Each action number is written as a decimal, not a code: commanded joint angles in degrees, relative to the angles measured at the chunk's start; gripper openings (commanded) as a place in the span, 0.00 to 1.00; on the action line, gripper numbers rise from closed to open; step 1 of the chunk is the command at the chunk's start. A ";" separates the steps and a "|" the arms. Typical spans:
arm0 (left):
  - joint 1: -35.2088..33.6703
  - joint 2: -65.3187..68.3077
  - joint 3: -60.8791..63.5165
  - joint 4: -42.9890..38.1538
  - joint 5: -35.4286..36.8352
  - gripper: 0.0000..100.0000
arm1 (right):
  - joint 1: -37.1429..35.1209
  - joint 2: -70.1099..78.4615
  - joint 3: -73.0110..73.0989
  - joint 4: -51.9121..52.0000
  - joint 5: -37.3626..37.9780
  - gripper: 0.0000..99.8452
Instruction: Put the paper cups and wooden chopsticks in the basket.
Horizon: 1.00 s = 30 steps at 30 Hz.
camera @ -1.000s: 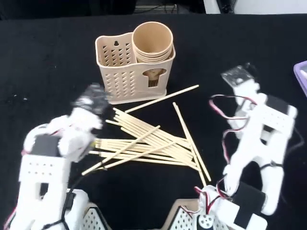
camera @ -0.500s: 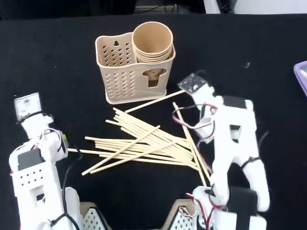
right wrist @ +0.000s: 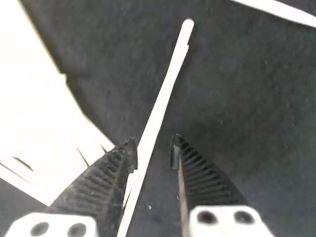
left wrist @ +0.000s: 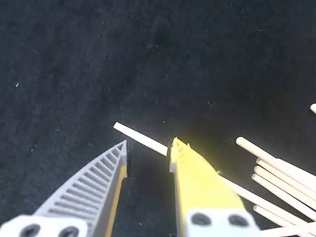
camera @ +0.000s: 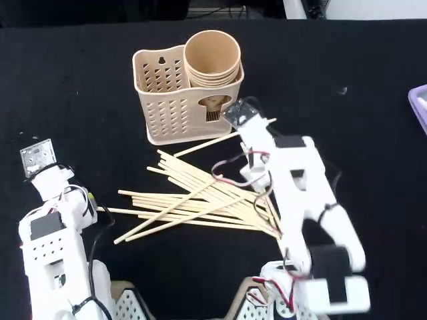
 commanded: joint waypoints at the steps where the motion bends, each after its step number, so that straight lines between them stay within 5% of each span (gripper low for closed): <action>1: -0.04 -1.23 -0.66 -0.88 0.35 0.15 | 0.53 8.31 -7.34 -1.32 -1.05 0.13; 18: -0.04 -1.23 -0.66 -0.79 0.35 0.15 | 3.69 17.01 -9.27 -5.71 1.41 0.01; 30: -0.04 -1.23 -0.66 -0.88 0.35 0.15 | 14.42 -5.49 -9.10 2.29 4.22 0.01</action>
